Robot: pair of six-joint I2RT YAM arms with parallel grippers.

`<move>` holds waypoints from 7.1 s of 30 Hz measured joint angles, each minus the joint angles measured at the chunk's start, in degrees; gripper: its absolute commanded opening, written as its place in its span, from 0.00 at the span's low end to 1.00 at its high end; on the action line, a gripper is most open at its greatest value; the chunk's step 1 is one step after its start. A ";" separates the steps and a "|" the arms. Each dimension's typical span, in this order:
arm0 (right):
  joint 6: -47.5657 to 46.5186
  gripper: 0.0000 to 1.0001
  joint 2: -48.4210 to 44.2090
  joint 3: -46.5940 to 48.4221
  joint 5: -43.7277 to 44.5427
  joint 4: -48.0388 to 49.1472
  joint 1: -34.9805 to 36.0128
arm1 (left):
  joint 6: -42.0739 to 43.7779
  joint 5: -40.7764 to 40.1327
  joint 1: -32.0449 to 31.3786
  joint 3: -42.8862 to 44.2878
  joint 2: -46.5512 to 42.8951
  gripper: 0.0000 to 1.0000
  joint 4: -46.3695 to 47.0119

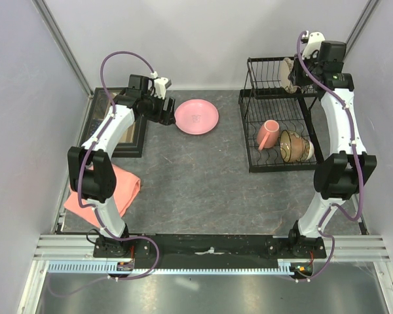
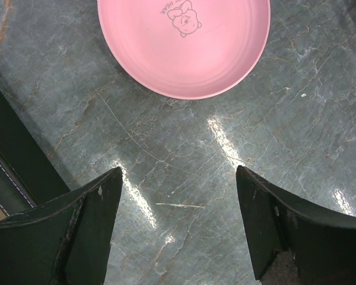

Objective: Unload the mixed dishes from the dish rack
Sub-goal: Pick up the plate from the dish rack, then place the plate at the center of the board.

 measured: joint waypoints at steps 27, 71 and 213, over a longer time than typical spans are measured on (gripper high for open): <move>13.18 0.00 -1.64 -2.08 -14.75 8.66 -5.84 | 0.09 0.15 -0.48 -0.52 0.00 0.84 0.00; 4.20 0.00 -8.85 -3.96 -15.91 7.06 4.09 | 0.55 0.48 -0.72 0.85 -0.66 0.84 -0.42; -30.49 0.73 -19.08 -53.24 37.31 29.24 65.13 | -22.43 31.47 3.65 21.31 19.58 0.01 -2.56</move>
